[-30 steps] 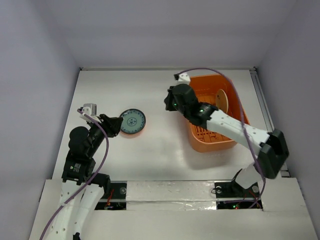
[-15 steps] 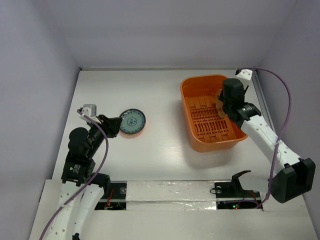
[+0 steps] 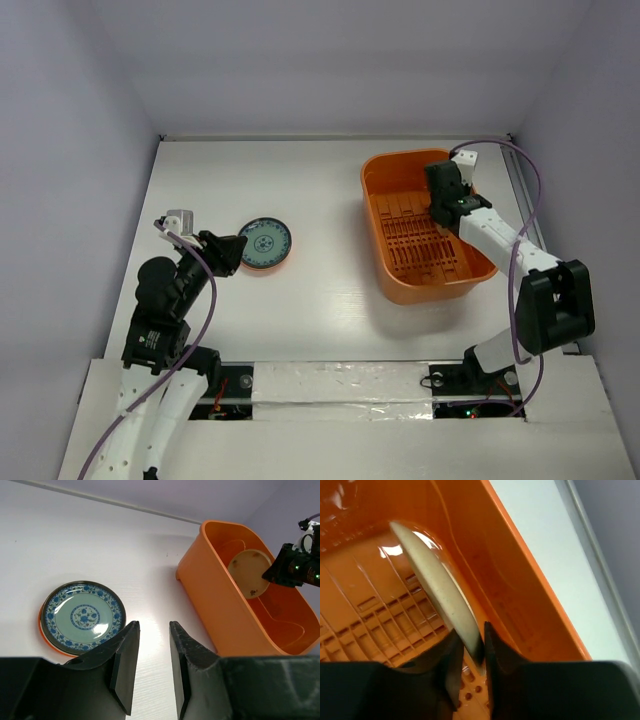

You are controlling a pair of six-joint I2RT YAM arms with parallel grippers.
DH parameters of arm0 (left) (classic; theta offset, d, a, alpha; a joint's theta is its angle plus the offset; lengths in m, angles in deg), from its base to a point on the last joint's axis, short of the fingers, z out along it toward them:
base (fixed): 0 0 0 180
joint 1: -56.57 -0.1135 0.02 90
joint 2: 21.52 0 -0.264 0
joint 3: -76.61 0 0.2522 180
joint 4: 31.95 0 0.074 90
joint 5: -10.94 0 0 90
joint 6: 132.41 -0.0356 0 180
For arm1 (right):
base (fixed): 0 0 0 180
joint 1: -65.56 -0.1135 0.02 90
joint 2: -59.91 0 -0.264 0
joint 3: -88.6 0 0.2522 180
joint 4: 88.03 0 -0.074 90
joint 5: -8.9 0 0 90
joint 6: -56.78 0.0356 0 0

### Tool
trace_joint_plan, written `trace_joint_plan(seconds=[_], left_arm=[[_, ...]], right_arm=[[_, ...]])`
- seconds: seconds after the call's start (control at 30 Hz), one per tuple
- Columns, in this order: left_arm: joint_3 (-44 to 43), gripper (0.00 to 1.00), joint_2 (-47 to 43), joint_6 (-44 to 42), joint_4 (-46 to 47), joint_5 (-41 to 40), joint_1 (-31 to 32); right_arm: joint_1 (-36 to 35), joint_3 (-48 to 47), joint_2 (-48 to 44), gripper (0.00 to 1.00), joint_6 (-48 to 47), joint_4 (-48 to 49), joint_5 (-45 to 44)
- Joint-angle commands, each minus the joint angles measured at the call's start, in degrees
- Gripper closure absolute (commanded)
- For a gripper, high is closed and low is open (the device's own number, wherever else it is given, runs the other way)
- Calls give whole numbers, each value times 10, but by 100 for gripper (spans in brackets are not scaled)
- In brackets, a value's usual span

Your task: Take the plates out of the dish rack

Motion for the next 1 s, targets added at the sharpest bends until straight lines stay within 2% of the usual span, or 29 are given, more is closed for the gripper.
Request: trace_joint_plan(seconds=[0.0, 0.1, 0.2, 0.43, 0.63, 0.7, 0.73, 0.87, 0.9, 0.97], left_arm=[[-1, 73, -5, 0, 26, -2, 3], [0, 73, -5, 0, 25, -2, 3], [0, 72, -4, -1, 26, -2, 3], [0, 72, -1, 1, 26, -3, 3], [0, 72, 1, 1, 26, -2, 3], [1, 71, 1, 1, 26, -2, 3], [0, 70, 2, 1, 26, -2, 3], [0, 65, 2, 1, 28, -1, 3], [0, 64, 2, 1, 28, 0, 3], [1, 62, 4, 1, 28, -1, 3]], right_arm=[[2, -40, 4, 85, -3, -1, -8], [2, -51, 0, 95, -9, -6, 2], [-4, -61, -10, 100, -19, -25, -20], [-26, -108, -67, 100, -32, -67, -34], [-95, -141, -148, 100, -16, -70, -11], [-147, -139, -169, 100, 9, -46, -11], [-163, -135, -171, 100, 22, -34, 0], [-215, -103, -136, 100, 83, 96, 137], [-223, -103, -117, 100, 96, 108, 194], [-260, -130, -43, 100, 117, 126, 234]])
